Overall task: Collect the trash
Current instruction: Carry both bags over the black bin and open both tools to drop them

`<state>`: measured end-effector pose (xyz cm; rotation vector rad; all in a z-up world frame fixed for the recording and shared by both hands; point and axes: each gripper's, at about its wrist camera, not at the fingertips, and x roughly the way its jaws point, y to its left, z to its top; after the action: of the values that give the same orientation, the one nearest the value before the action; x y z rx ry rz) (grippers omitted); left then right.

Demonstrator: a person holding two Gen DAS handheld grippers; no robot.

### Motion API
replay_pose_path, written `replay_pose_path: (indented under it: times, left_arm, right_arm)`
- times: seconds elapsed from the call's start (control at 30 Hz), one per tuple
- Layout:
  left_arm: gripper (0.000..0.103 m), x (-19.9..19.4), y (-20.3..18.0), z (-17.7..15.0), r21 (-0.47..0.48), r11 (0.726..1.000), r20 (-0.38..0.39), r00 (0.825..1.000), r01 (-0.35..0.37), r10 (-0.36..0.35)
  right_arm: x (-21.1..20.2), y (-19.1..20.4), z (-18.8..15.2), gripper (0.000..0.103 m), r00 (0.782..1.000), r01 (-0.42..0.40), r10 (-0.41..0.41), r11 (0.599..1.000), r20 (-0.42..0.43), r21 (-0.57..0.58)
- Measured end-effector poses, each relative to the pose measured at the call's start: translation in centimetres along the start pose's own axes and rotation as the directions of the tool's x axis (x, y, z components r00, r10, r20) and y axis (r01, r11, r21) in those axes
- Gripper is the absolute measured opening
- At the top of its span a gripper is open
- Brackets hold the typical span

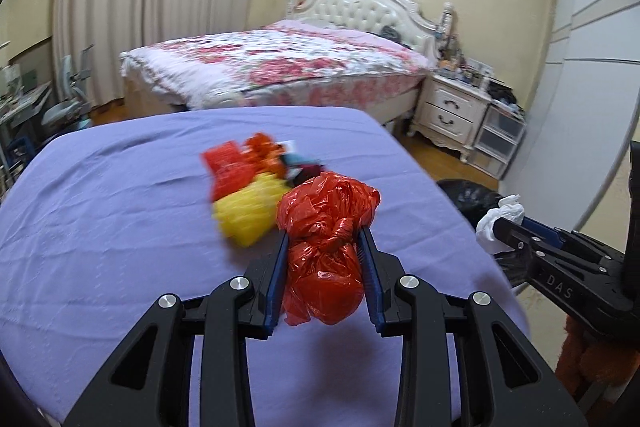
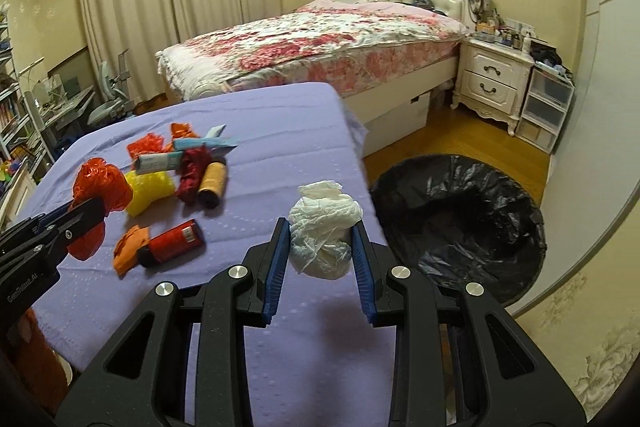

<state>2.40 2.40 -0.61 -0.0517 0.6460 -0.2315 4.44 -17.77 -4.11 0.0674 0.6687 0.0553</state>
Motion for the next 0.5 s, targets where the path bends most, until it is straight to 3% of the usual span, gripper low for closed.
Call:
replay_pose_path:
  times: [0.23, 0.5]
  left_arm:
    - [0.034, 4.9, -6.0, 2.2, 0.062, 0.994, -0.035, 0.995, 0.092, -0.090]
    - [0.034, 9.8, -11.3, 3.6, 0.132, 0.982, -0.075, 0.989, 0.136, -0.127]
  right_arm:
    - [1.6, -6.8, 1.0, 0.031, 0.994, 0.106, -0.106, 0.990, -0.007, 0.089]
    - [3.7, -11.3, 1.9, 0.031, 0.985, 0.170, -0.168, 0.975, -0.026, 0.146]
